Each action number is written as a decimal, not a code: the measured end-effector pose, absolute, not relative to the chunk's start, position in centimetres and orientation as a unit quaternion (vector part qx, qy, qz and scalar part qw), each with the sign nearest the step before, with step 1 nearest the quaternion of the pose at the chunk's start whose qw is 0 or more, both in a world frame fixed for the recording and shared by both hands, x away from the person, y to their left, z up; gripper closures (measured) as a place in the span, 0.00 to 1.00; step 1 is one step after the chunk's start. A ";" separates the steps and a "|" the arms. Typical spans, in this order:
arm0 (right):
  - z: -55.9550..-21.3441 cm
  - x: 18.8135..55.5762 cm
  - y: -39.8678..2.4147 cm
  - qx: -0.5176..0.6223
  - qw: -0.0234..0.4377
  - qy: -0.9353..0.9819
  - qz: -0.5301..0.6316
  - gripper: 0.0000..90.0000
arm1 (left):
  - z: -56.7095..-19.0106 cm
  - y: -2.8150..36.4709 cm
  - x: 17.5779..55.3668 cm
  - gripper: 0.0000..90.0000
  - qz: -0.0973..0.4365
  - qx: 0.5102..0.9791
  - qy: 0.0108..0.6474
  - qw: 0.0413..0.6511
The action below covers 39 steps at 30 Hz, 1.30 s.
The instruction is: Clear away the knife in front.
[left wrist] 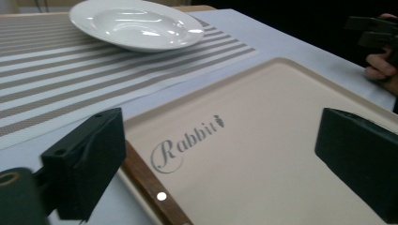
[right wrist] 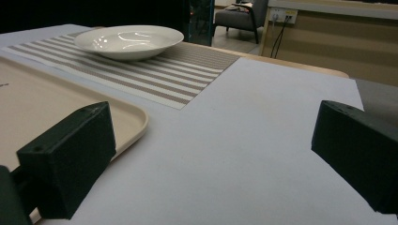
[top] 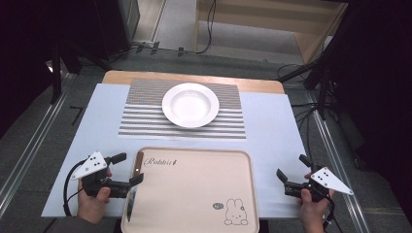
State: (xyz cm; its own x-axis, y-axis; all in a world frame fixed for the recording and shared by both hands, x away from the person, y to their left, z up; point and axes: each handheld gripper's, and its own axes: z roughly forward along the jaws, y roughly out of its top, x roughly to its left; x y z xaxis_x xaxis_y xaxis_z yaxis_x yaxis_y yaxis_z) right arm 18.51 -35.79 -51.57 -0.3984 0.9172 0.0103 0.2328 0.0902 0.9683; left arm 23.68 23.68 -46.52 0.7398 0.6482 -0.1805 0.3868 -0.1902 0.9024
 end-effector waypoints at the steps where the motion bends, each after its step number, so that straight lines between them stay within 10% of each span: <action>1: -51.6 18.5 -35.8 0.436 0.333 0.659 0.514 0.00 | -46.5 23.8 23.7 0.01 0.125 0.759 0.343 0.539; 39: -51.6 18.5 -35.8 0.437 0.333 0.659 0.513 0.00 | -47.0 30.1 24.4 0.00 0.195 0.722 0.388 0.539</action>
